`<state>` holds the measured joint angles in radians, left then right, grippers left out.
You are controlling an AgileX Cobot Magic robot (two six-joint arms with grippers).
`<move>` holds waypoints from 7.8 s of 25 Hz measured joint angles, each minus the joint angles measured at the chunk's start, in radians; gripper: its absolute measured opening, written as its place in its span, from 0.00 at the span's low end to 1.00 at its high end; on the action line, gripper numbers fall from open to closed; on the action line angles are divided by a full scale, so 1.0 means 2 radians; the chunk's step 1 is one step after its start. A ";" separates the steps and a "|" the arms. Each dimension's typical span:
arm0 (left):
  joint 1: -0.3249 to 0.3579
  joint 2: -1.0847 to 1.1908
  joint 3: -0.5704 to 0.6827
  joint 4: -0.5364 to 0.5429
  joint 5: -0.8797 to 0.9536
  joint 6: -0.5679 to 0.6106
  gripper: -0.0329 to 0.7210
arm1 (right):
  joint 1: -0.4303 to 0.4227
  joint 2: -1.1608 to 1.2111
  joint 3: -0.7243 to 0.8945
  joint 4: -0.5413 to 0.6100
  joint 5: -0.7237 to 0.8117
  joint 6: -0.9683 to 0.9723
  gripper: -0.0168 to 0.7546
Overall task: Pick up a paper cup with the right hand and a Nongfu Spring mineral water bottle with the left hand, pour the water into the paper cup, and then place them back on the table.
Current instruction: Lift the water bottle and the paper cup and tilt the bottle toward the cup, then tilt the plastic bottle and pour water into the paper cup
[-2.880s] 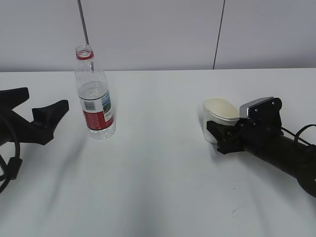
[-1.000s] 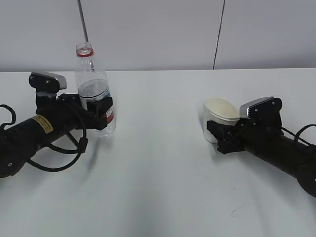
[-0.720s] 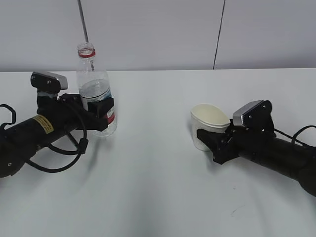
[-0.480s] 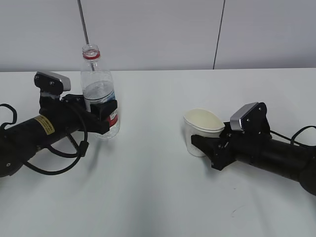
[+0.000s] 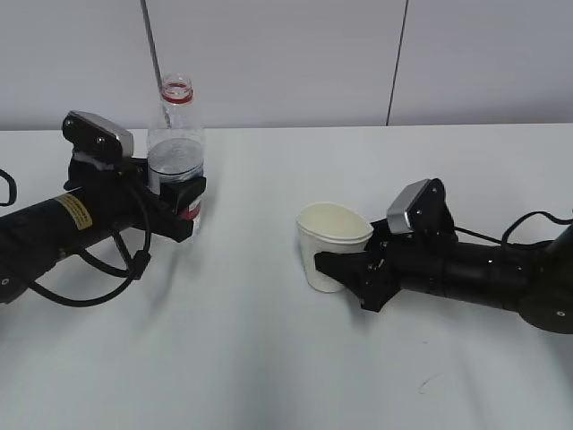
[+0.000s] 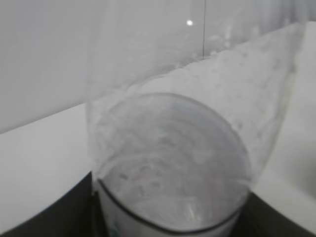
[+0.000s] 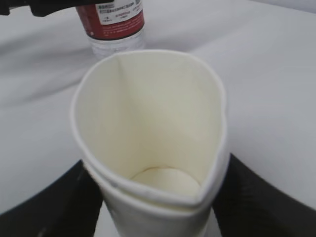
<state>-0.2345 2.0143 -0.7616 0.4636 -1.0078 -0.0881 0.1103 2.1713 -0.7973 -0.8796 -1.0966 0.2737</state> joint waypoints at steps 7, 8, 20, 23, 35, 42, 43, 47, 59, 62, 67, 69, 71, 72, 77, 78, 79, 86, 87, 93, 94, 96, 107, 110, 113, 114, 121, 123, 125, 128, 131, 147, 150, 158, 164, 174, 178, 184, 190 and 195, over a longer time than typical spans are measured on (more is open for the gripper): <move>0.000 -0.024 0.000 -0.003 0.062 0.067 0.56 | 0.051 0.000 -0.038 -0.012 0.039 0.047 0.64; 0.000 -0.029 0.000 -0.003 0.070 0.076 0.56 | 0.054 0.000 -0.044 -0.019 0.041 0.058 0.64; 0.000 -0.061 0.001 -0.024 0.125 0.203 0.56 | 0.068 -0.012 -0.114 -0.091 0.101 0.180 0.64; 0.000 -0.061 0.001 -0.031 0.135 0.230 0.56 | 0.072 -0.012 -0.132 -0.103 0.111 0.201 0.64; 0.000 -0.061 0.002 -0.048 0.141 0.314 0.56 | 0.103 -0.012 -0.181 -0.132 0.177 0.222 0.64; 0.000 -0.061 0.002 -0.077 0.141 0.381 0.56 | 0.103 -0.012 -0.183 -0.132 0.193 0.223 0.64; 0.000 -0.061 0.002 -0.079 0.141 0.389 0.56 | 0.103 -0.012 -0.183 -0.133 0.194 0.223 0.64; 0.000 -0.061 0.002 -0.096 0.137 0.436 0.56 | 0.103 -0.012 -0.186 -0.133 0.195 0.223 0.64; 0.000 -0.061 0.002 -0.122 0.118 0.498 0.56 | 0.103 -0.012 -0.188 -0.133 0.195 0.211 0.64; 0.000 -0.061 0.002 -0.124 0.118 0.516 0.56 | 0.103 -0.012 -0.188 -0.133 0.188 0.206 0.64; 0.000 -0.061 0.002 -0.133 0.115 0.547 0.56 | 0.103 -0.012 -0.188 -0.135 0.176 0.204 0.64; 0.000 -0.061 0.002 -0.138 0.115 0.561 0.56 | 0.103 -0.012 -0.188 -0.143 0.165 0.203 0.64; 0.000 -0.061 0.002 -0.141 0.114 0.569 0.56 | 0.104 -0.012 -0.188 -0.150 0.156 0.203 0.64; 0.000 -0.061 0.002 -0.141 0.113 0.573 0.56 | 0.104 -0.012 -0.188 -0.151 0.155 0.203 0.64; 0.000 -0.061 0.002 -0.142 0.102 0.591 0.56 | 0.105 -0.012 -0.188 -0.155 0.151 0.202 0.64; 0.000 -0.061 0.002 -0.142 0.102 0.596 0.56 | 0.105 -0.012 -0.188 -0.155 0.150 0.202 0.64; 0.000 -0.061 0.002 -0.142 0.101 0.598 0.56 | 0.105 -0.012 -0.188 -0.155 0.150 0.202 0.64; 0.000 -0.061 0.002 -0.142 0.075 0.614 0.56 | 0.105 -0.012 -0.188 -0.158 0.150 0.202 0.64; 0.000 -0.061 0.002 -0.142 0.075 0.617 0.56 | 0.105 -0.012 -0.188 -0.158 0.150 0.202 0.64; 0.000 -0.061 0.002 -0.145 0.076 0.656 0.56 | 0.105 -0.012 -0.188 -0.158 0.150 0.201 0.64; 0.000 -0.061 0.002 -0.148 0.076 0.662 0.56 | 0.105 -0.012 -0.188 -0.158 0.150 0.201 0.64; 0.000 -0.061 0.002 -0.156 0.076 0.676 0.56 | 0.105 -0.012 -0.188 -0.158 0.150 0.201 0.64; 0.000 -0.061 0.002 -0.162 0.051 0.709 0.56 | 0.105 -0.012 -0.188 -0.162 0.143 0.201 0.64; 0.000 -0.061 0.002 -0.162 0.051 0.716 0.56 | 0.105 -0.012 -0.188 -0.162 0.143 0.201 0.64; -0.001 -0.061 0.002 -0.162 0.051 0.723 0.56 | 0.105 -0.012 -0.188 -0.162 0.142 0.201 0.64; -0.001 -0.061 0.002 -0.162 0.050 0.725 0.56 | 0.105 -0.012 -0.188 -0.162 0.142 0.201 0.64; -0.001 -0.061 0.002 -0.162 0.043 0.733 0.56 | 0.105 -0.012 -0.188 -0.162 0.142 0.201 0.64; -0.001 -0.061 0.002 -0.162 0.043 0.735 0.56 | 0.105 -0.012 -0.188 -0.162 0.142 0.201 0.64; -0.001 -0.061 0.002 -0.162 0.043 0.735 0.56 | 0.105 -0.012 -0.188 -0.162 0.142 0.201 0.64; -0.001 -0.061 0.002 -0.162 0.042 0.736 0.56 | 0.105 -0.012 -0.188 -0.162 0.142 0.201 0.64; -0.001 -0.061 0.002 -0.162 0.039 0.738 0.56 | 0.105 -0.012 -0.188 -0.162 0.142 0.201 0.64; -0.001 -0.061 0.002 -0.163 0.024 0.740 0.56 | 0.105 -0.012 -0.188 -0.162 0.142 0.201 0.64; -0.001 -0.061 0.002 -0.163 0.024 0.740 0.56 | 0.105 -0.012 -0.188 -0.162 0.142 0.201 0.64; -0.001 -0.061 0.002 -0.163 0.024 0.740 0.56 | 0.105 -0.012 -0.188 -0.162 0.142 0.201 0.64; -0.001 -0.061 0.002 -0.163 0.017 0.741 0.56 | 0.105 -0.012 -0.188 -0.162 0.142 0.201 0.64; -0.011 -0.061 0.002 -0.164 0.016 0.749 0.56 | 0.105 -0.012 -0.188 -0.161 0.142 0.197 0.64; -0.011 -0.061 0.002 -0.165 0.016 0.749 0.56 | 0.105 -0.012 -0.188 -0.161 0.142 0.196 0.64; -0.011 -0.061 0.002 -0.166 0.016 0.749 0.56 | 0.105 -0.012 -0.188 -0.161 0.142 0.196 0.64; -0.011 -0.061 0.002 -0.166 0.016 0.749 0.56 | 0.105 -0.012 -0.188 -0.161 0.142 0.196 0.64; -0.011 -0.061 0.002 -0.168 0.016 0.749 0.56 | 0.105 -0.012 -0.188 -0.161 0.142 0.196 0.64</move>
<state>-0.2569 1.8925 -0.7567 0.1284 -0.9749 1.4109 0.3211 2.1475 -1.1728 -1.2023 -0.8128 0.6655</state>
